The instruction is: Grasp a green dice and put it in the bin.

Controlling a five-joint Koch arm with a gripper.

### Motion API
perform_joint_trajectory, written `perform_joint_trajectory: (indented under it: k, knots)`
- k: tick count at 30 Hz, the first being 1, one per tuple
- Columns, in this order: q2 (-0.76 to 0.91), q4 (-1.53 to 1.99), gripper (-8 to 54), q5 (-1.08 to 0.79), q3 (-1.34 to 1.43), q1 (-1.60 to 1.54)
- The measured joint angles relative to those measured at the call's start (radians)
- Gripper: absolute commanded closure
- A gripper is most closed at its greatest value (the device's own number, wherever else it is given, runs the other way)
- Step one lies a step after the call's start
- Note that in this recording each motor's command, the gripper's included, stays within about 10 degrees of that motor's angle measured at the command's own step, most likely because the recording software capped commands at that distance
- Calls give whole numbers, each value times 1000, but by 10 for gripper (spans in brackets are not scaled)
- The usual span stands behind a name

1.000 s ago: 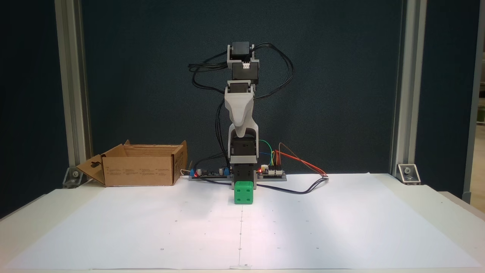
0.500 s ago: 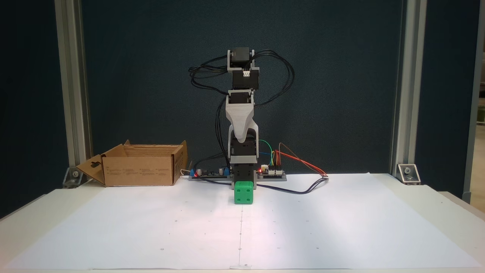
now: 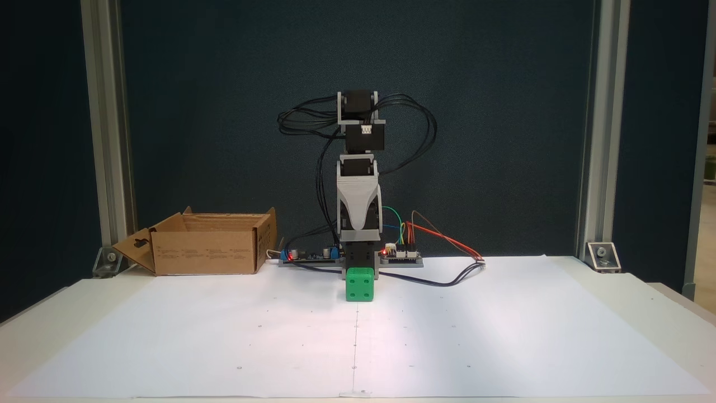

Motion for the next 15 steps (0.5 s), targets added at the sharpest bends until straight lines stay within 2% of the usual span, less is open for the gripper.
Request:
perform_joint_trajectory:
  k: [15]
  knots:
    - [-75, -202, 2, 14, 107, 0]
